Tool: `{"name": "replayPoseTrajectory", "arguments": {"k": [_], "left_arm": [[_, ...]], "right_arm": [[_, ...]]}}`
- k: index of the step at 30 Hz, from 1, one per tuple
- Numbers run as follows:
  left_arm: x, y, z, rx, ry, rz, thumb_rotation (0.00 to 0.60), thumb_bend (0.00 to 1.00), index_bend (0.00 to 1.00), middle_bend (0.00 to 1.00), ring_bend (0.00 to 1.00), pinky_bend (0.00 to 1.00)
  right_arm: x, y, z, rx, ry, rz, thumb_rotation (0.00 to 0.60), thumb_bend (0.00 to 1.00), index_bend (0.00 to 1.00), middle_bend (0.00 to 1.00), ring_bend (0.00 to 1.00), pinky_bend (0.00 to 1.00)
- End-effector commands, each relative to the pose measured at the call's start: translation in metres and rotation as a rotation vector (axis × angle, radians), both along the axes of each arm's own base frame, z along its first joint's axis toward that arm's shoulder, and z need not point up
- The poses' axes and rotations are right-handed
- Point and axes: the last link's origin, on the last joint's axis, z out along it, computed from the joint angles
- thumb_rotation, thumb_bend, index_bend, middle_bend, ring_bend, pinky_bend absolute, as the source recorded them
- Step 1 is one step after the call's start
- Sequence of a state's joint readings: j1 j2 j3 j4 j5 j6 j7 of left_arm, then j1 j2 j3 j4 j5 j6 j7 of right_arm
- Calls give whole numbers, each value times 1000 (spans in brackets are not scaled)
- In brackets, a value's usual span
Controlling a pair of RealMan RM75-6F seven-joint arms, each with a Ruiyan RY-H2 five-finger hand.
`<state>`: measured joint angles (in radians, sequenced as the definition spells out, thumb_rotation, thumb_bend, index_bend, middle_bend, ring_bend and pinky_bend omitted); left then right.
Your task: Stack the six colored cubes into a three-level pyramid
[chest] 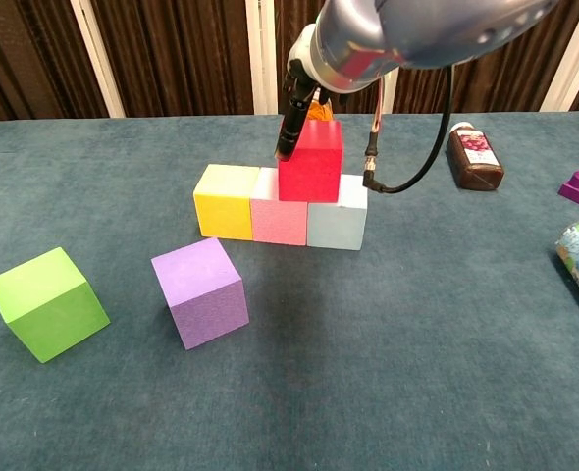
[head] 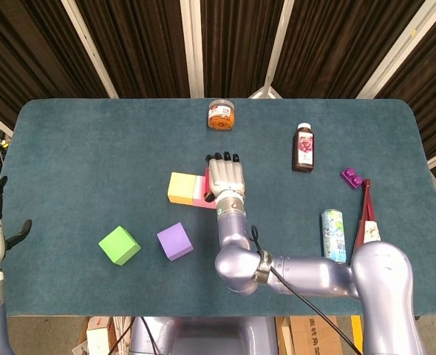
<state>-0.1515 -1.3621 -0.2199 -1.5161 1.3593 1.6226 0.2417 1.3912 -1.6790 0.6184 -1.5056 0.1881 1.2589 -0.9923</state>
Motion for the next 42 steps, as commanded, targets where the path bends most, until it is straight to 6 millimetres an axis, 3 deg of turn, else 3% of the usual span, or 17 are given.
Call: {"name": "replayPoseTrajectory", "arguments": {"k": [1, 20, 28, 35, 42], "left_arm": [[0, 0, 0, 2, 0, 2, 600, 273, 100, 0, 0, 0], [0, 0, -1, 2, 5, 2, 600, 274, 102, 0, 0, 0], [0, 1, -3, -13, 9, 1, 600, 274, 101, 0, 0, 0], [2, -2, 0, -18, 6, -12, 600, 273, 88, 0, 0, 0], [7, -8, -4, -106, -33, -48, 600, 273, 84, 6, 0, 0]], "right_arm": [[1, -1, -1, -1, 0, 0, 600, 277, 181, 142, 0, 0], [8, 6, 1, 14, -11, 26, 600, 278, 182, 142, 0, 0], [2, 21, 24, -1, -55, 60, 600, 278, 182, 142, 0, 0], [-36, 53, 71, -90, -122, 92, 600, 278, 179, 142, 0, 0], [-115, 92, 125, -223, -130, 69, 600, 277, 166, 142, 0, 0]]}}
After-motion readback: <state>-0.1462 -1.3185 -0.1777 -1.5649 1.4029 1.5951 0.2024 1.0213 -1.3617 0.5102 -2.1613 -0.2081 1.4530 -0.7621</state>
